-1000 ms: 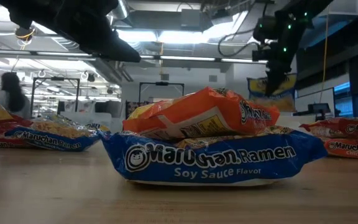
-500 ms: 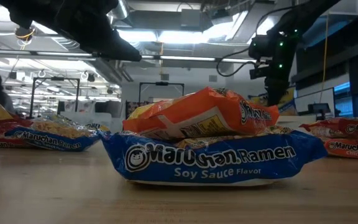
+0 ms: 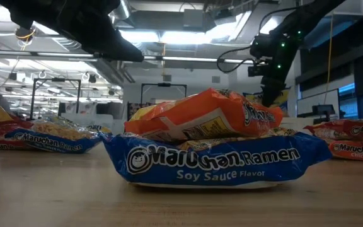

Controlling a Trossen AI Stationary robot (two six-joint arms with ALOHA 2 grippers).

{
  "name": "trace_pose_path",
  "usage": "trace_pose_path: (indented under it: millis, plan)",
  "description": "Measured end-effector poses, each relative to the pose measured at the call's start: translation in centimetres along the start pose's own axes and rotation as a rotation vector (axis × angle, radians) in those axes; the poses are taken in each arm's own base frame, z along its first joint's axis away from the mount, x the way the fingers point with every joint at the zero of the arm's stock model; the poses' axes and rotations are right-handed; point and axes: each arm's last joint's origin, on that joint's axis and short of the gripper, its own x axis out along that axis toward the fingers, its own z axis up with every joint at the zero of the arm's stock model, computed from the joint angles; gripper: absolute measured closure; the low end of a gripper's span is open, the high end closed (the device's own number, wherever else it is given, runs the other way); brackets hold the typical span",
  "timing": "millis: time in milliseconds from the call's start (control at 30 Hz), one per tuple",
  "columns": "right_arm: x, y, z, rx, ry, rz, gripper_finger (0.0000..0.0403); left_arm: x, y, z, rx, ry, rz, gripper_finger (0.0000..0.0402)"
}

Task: Sort Maruchan noodles
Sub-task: Put the blue noodle pack into the white bin

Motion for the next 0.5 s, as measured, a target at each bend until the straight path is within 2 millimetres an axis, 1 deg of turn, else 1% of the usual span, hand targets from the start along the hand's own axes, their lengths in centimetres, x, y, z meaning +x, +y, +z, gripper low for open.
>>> trace_pose_path:
  millis: [133, 200, 267, 333, 433, 500]
  plan:
    - [0.7, 0.0, 0.1, -0.006, 0.006, 0.003, 0.0379, 0.0, 0.0, 0.0, 0.0, 0.0, 0.0, 0.0292]
    - [0.7, 0.0, 0.2, -0.03, 0.012, -0.005, 0.0379, 0.0, 0.0, 0.0, 0.0, 0.0, -0.001, 0.0292]
    - [0.3, 0.1, 0.5, -0.041, 0.014, -0.014, 0.0379, 0.0, 0.0, 0.0, 0.0, 0.0, -0.001, 0.0292]
    - [-0.5, 0.0, 0.9, -0.043, -0.014, -0.006, 0.0379, 0.0, 0.0, 0.0, 0.0, 0.0, -0.001, 0.0292]
    - [-2.2, -0.2, 1.9, -0.043, -0.136, 0.06, 0.0379, 0.0, 0.0, 0.0, 0.001, 0.0, -0.001, 0.0292]
    - [-2.5, -0.1, 2.2, -0.048, -0.193, 0.114, 0.0379, 0.0, 0.0, 0.0, 0.001, 0.001, 0.001, 0.0292]
